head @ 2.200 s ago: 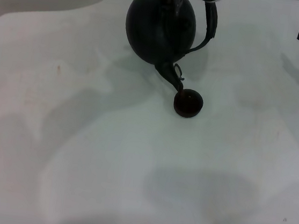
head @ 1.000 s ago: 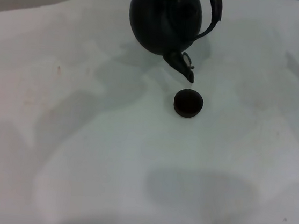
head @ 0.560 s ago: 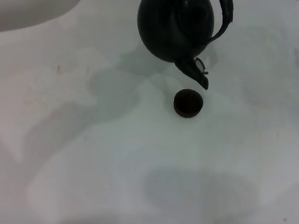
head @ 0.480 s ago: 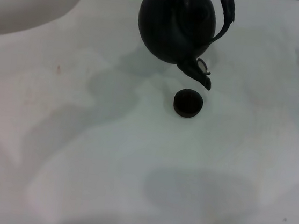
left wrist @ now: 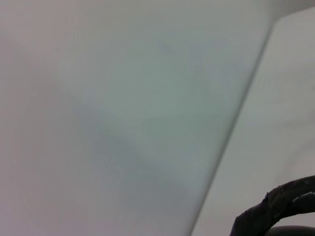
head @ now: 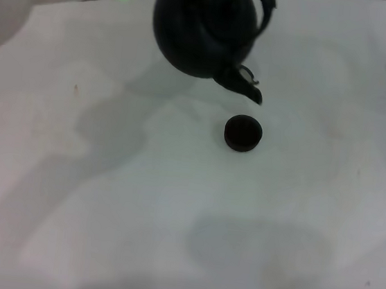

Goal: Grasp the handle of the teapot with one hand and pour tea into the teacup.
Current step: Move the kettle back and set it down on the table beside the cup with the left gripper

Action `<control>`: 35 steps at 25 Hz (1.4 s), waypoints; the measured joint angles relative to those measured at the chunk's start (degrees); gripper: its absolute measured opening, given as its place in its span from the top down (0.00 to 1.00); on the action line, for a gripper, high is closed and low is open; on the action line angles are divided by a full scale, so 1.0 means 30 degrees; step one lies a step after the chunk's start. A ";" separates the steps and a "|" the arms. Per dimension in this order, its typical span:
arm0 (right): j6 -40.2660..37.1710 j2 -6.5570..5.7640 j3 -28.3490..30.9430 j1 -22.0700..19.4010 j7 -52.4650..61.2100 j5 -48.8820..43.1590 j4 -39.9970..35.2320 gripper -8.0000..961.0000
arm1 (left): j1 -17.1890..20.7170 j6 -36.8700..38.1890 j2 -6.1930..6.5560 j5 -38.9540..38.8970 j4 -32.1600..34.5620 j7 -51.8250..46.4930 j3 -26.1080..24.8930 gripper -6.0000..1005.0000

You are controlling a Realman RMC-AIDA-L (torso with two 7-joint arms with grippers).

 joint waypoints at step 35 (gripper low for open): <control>0.1165 -0.0447 -0.0270 -0.0061 0.0847 -0.0941 -0.0141 0.22 | 0.5870 -0.5610 0.0085 -2.0019 -0.4550 1.0066 -0.5438 0.88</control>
